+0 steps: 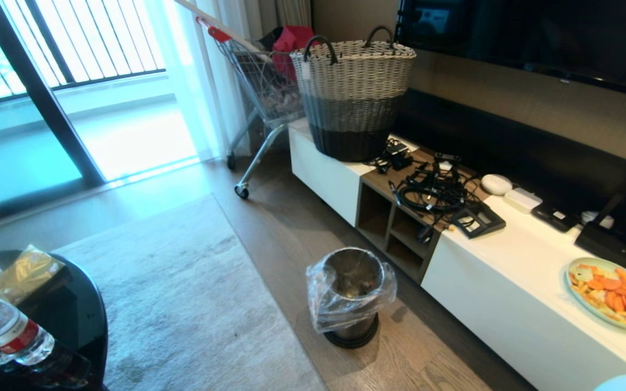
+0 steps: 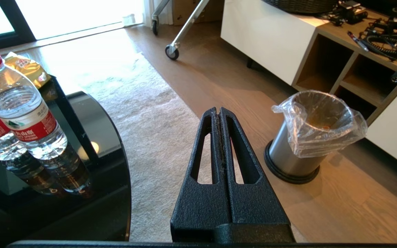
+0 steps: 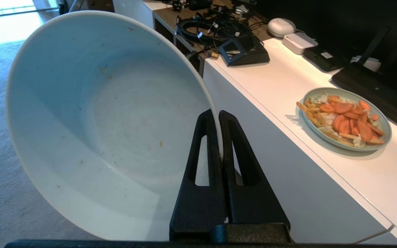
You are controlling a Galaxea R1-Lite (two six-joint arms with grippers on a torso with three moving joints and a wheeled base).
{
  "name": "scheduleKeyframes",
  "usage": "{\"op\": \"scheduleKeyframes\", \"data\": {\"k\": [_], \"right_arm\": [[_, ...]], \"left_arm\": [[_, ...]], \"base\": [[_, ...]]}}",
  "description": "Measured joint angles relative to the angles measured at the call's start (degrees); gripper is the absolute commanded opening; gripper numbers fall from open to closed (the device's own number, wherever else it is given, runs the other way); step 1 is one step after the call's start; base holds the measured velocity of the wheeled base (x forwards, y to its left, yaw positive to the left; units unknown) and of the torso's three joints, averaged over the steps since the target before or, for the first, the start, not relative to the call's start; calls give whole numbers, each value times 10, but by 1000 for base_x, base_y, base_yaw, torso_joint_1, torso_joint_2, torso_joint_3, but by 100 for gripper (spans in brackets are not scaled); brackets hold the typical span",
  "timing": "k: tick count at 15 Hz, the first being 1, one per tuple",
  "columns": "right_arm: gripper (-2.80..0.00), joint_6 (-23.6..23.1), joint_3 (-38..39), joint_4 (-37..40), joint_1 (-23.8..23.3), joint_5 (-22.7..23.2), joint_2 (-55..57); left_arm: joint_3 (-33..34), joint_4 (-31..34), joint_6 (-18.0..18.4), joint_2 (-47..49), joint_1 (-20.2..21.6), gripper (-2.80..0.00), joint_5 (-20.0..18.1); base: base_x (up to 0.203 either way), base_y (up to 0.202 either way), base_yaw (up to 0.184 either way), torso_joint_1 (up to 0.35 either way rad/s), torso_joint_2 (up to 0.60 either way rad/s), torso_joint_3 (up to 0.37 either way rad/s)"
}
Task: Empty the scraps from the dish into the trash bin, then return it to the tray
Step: Put the bowl back to the table
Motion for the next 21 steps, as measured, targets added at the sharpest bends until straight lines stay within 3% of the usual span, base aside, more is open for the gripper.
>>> {"op": "scheduleKeyframes", "data": {"k": [21], "right_arm": [[-280,0,0,0,0,0,0]], "left_arm": [[1,-1,1,0,0,-280,1]], "base": [[0,0,0,1,1,12]]}}
